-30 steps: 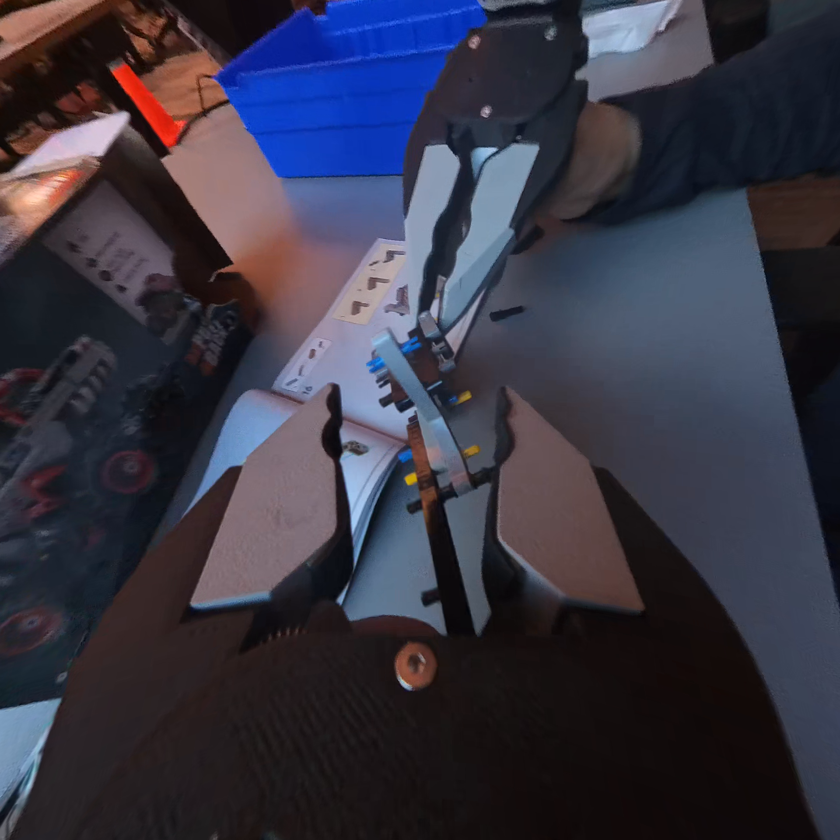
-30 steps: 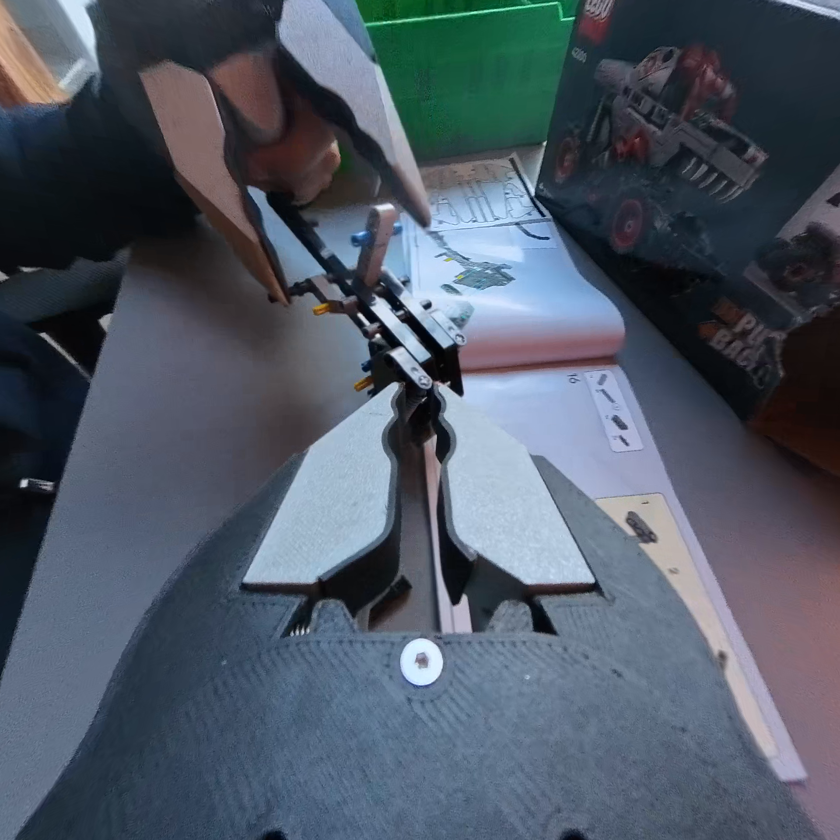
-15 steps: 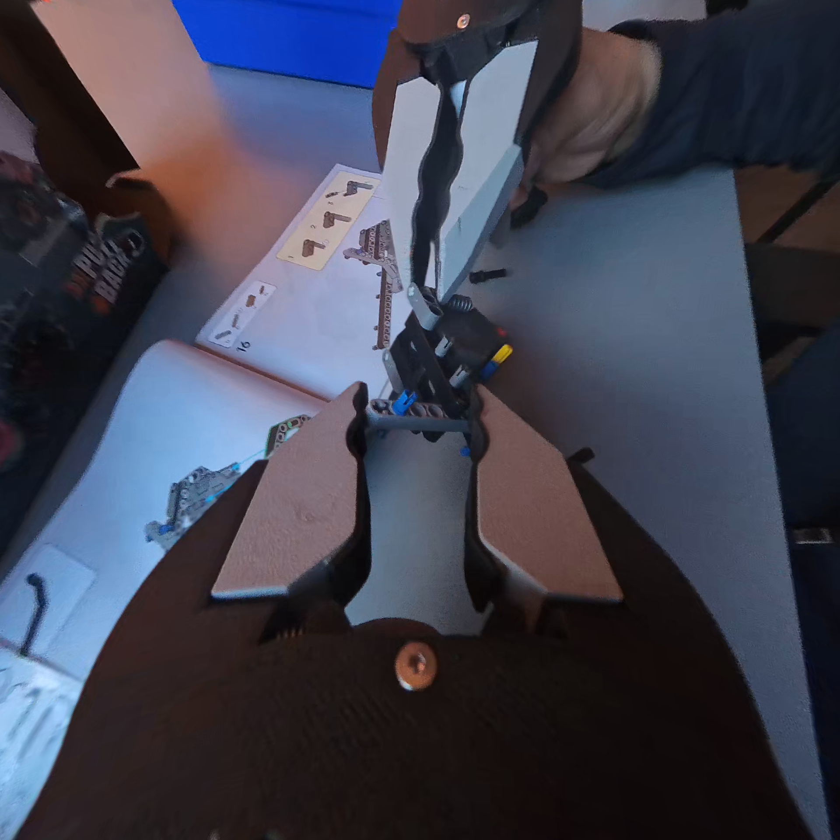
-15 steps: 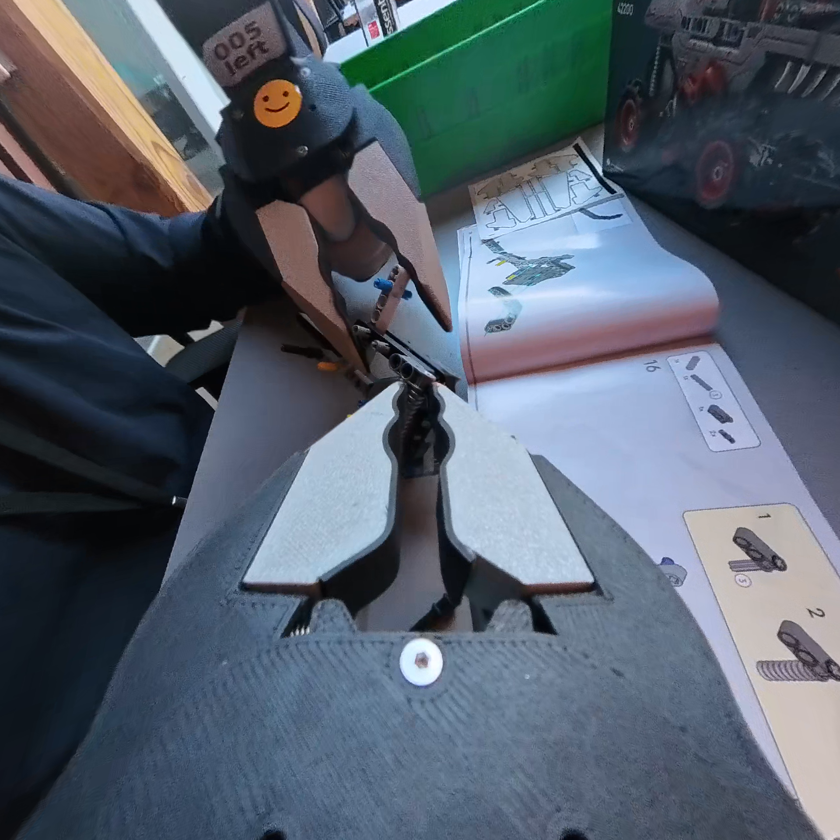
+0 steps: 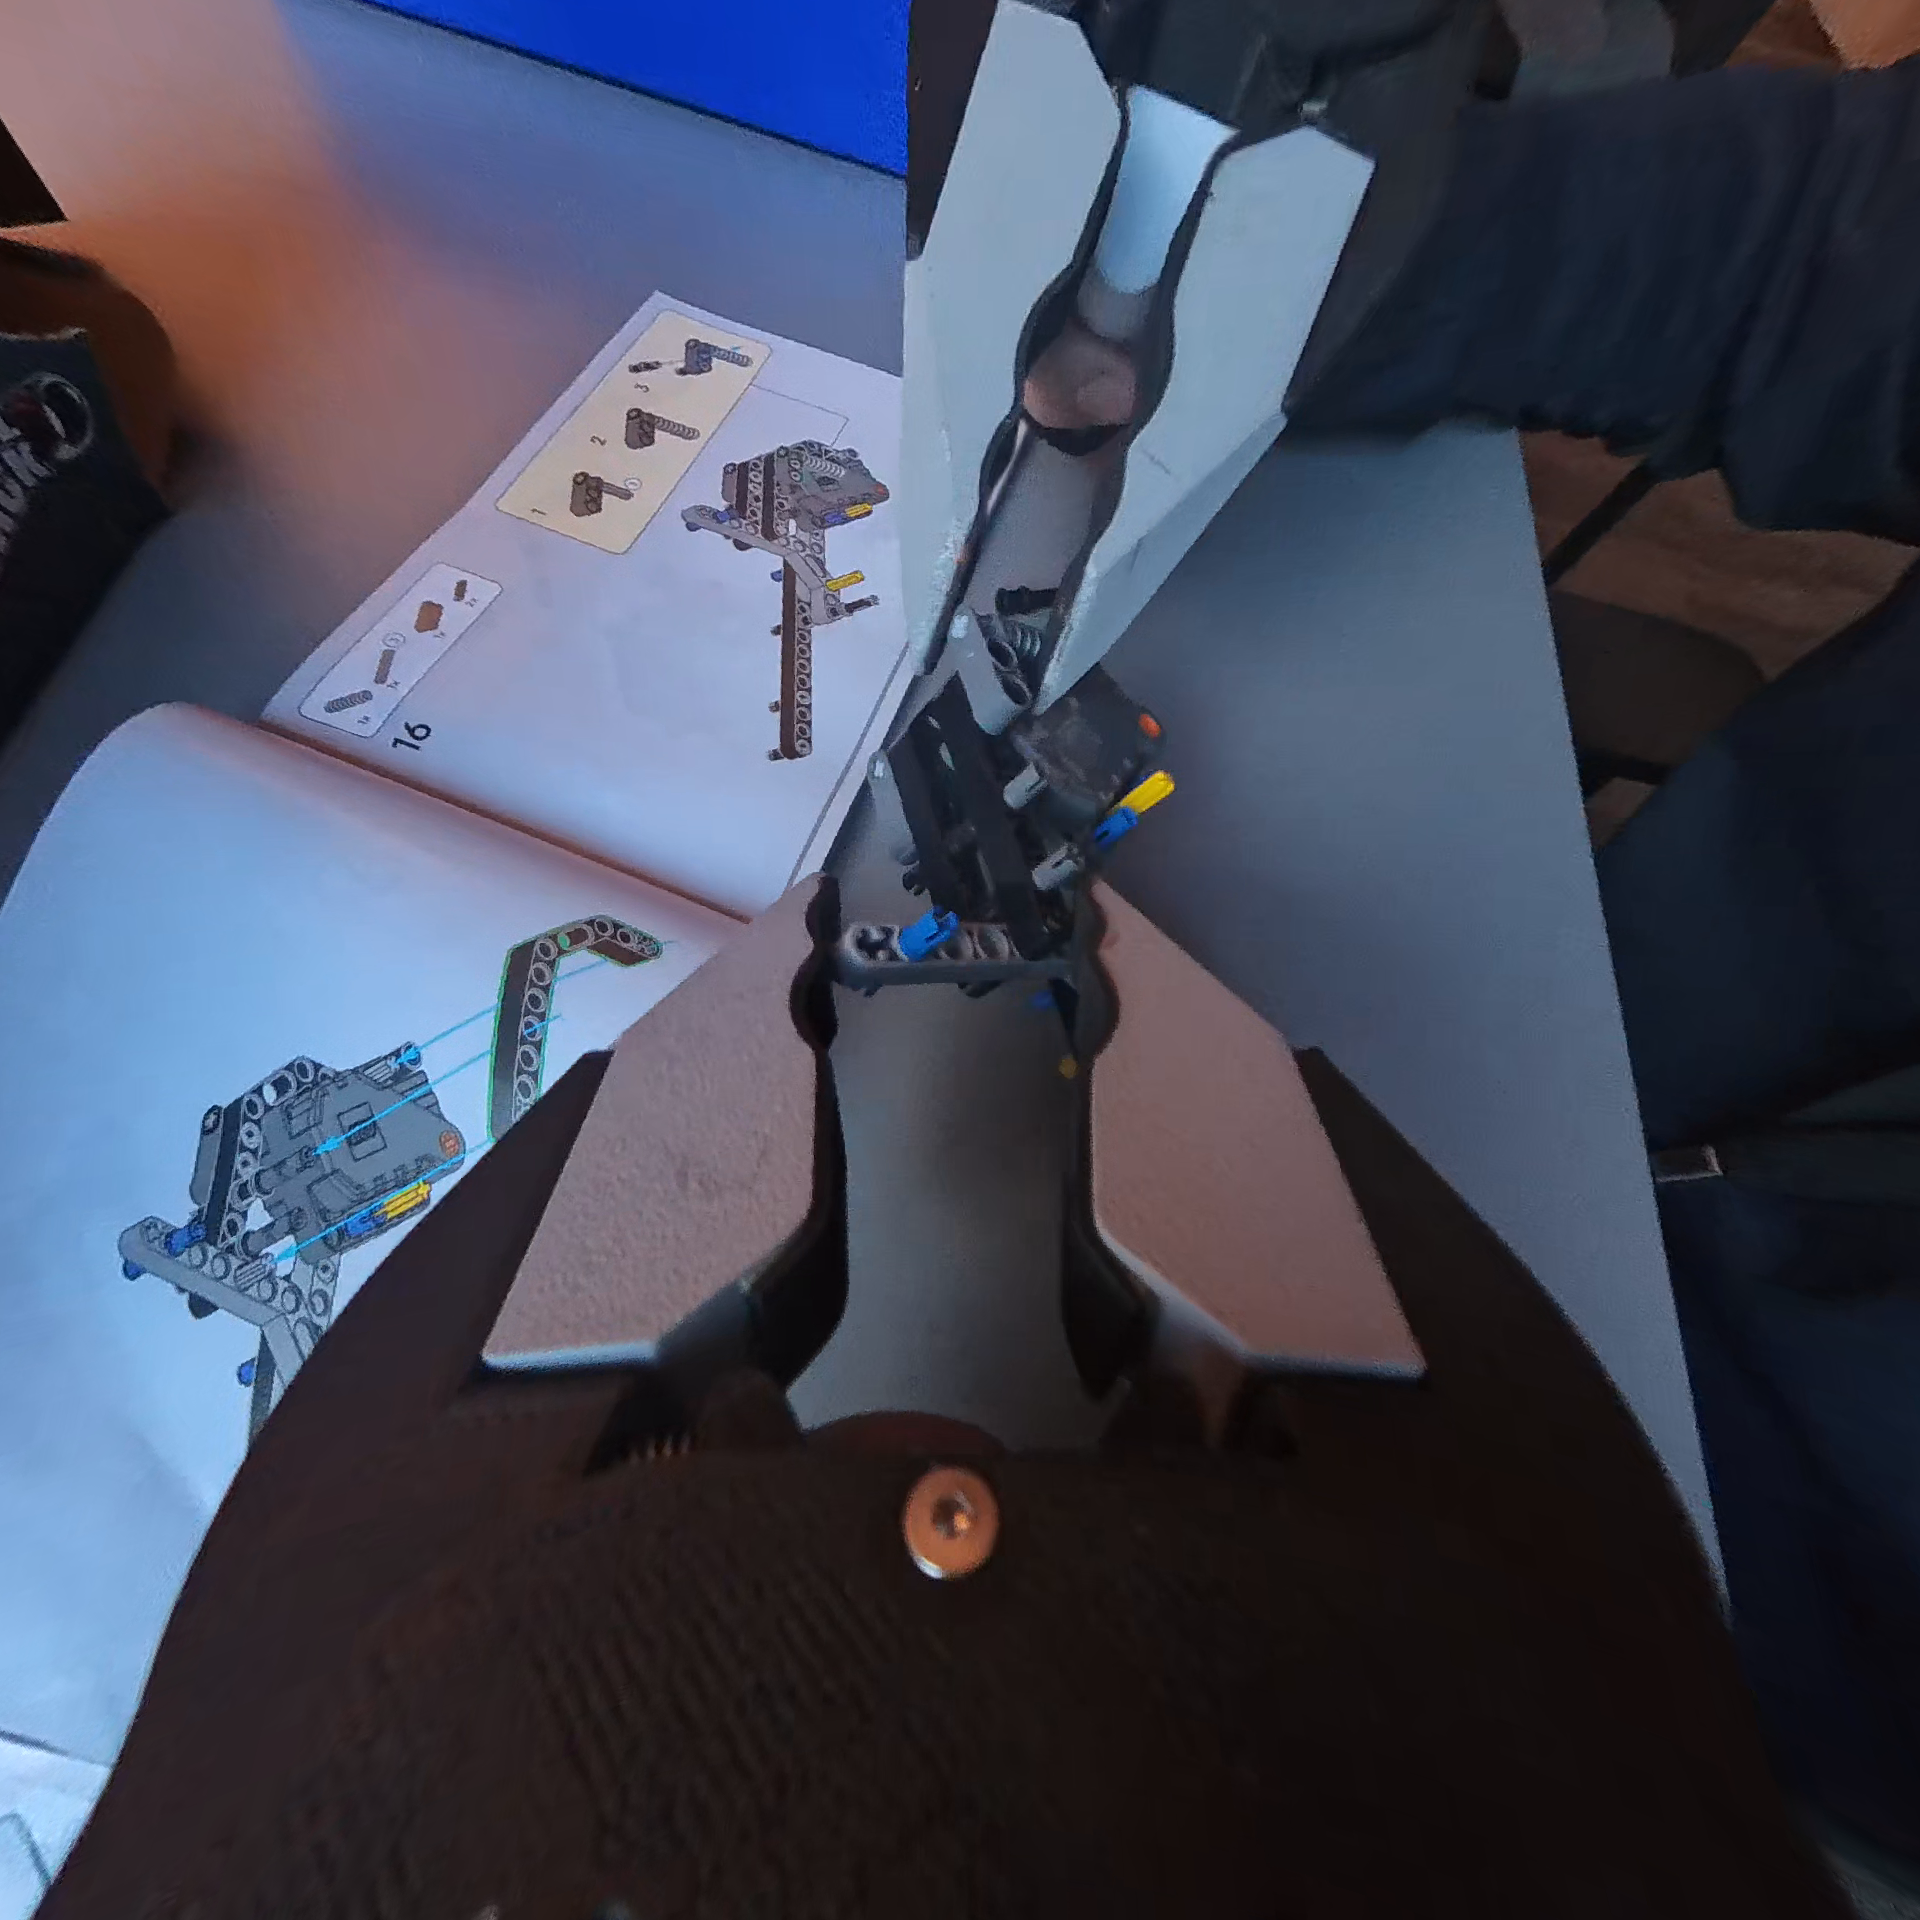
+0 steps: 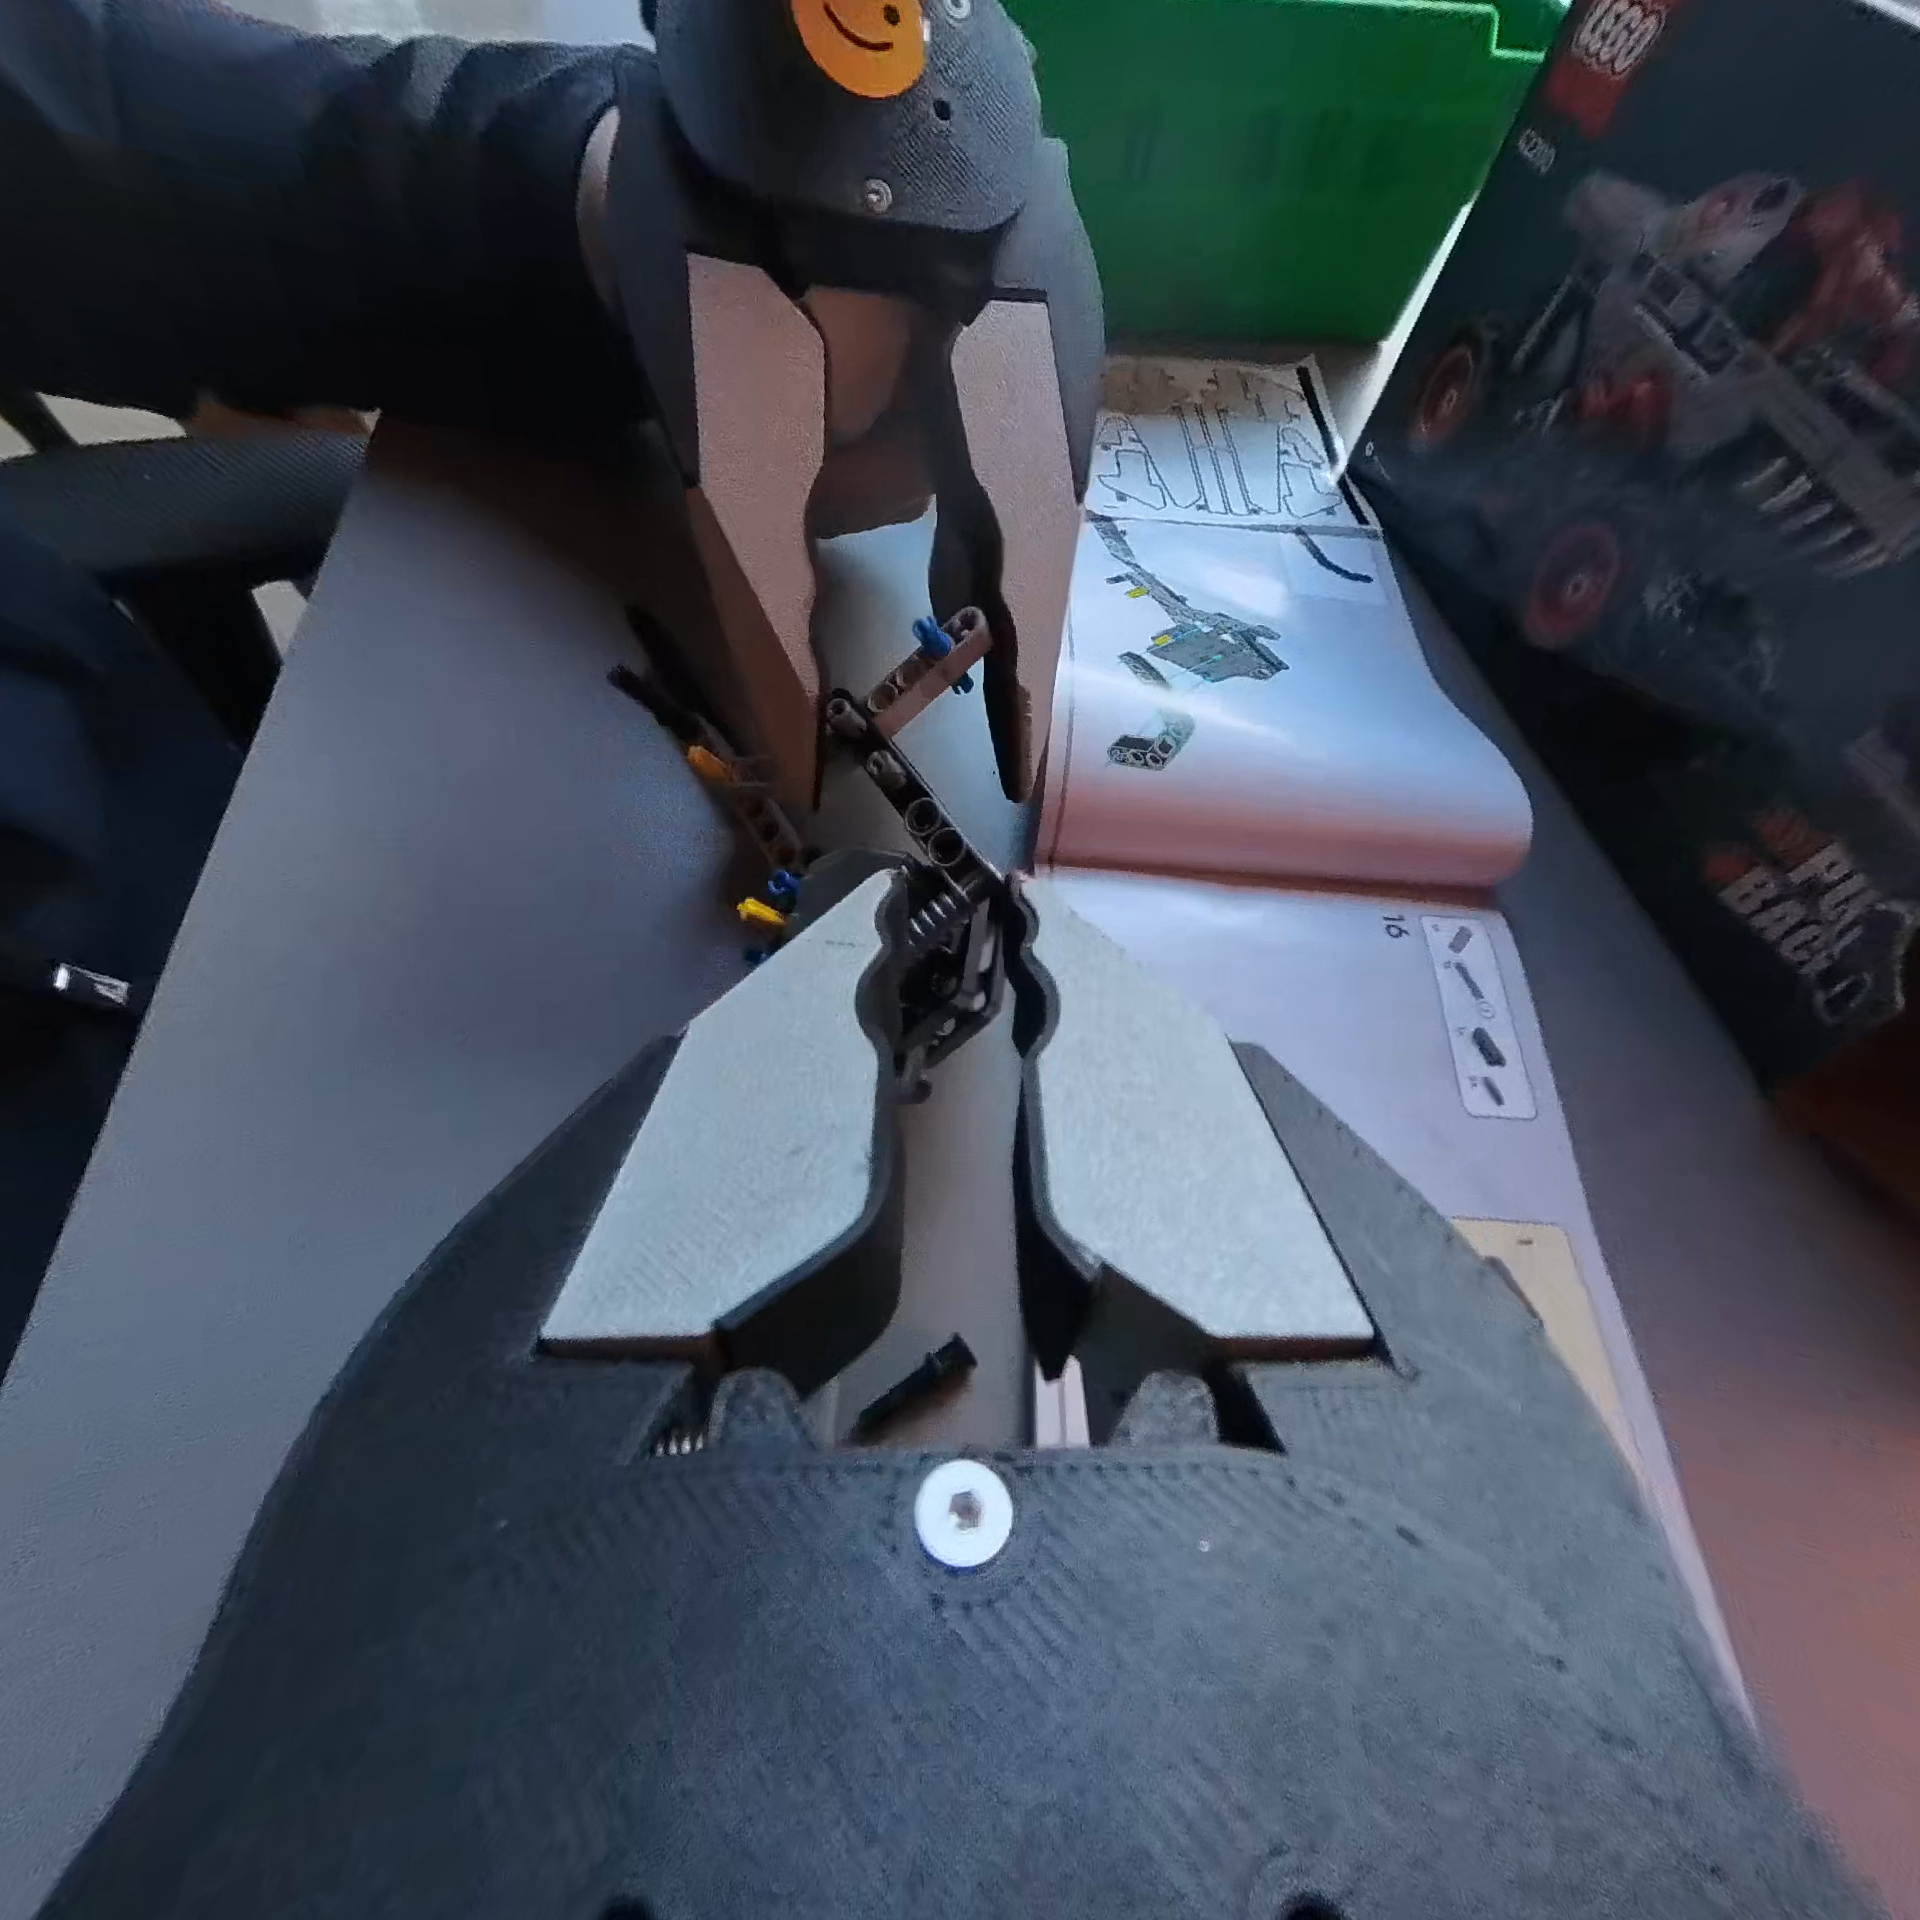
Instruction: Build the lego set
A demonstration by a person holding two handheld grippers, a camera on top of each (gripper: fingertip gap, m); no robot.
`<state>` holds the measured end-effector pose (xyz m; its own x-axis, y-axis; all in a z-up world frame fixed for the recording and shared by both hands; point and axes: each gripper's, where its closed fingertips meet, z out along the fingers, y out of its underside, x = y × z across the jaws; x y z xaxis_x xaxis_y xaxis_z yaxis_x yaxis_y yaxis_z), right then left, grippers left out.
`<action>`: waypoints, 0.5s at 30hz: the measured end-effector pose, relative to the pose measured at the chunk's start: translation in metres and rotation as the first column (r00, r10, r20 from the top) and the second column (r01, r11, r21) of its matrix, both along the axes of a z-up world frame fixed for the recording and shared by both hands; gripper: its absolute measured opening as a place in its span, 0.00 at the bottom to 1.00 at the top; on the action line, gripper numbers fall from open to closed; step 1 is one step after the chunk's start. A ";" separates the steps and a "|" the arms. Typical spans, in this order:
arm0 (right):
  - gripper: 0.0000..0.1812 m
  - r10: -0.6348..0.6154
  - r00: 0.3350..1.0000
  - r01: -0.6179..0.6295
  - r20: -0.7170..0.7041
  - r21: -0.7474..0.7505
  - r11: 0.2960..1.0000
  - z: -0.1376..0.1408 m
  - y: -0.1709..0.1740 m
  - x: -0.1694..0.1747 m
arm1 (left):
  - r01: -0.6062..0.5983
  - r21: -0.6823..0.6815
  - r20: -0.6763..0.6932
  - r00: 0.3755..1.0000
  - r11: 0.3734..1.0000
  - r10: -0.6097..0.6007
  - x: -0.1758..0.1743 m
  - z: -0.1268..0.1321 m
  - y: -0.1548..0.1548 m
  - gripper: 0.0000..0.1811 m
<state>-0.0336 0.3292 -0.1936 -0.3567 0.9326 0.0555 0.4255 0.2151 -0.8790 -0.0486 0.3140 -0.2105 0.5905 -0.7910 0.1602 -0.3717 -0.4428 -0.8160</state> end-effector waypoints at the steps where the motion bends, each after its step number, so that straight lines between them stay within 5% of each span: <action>1: 0.08 -0.006 1.000 0.006 0.005 -0.023 1.000 0.000 0.002 0.000 | 0.000 0.005 0.002 1.000 1.000 0.000 0.001 0.002 0.000 0.24; 7: 0.06 0.004 0.999 -0.010 -0.040 -0.144 0.990 0.009 0.003 0.001 | 0.020 0.086 0.033 0.999 0.996 -0.023 0.007 0.024 -0.004 0.25; 15: 0.06 0.021 0.994 -0.021 -0.105 0.000 1.000 0.014 -0.006 -0.003 | -0.013 0.168 -0.103 0.994 0.986 0.031 0.017 0.015 0.002 0.20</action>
<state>-0.0364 0.3229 -0.1801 -0.3687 0.9249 0.0926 0.3266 0.2222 -0.9187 -0.0317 0.3165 -0.1954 0.6146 -0.7879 -0.0370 -0.4509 -0.3125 -0.8361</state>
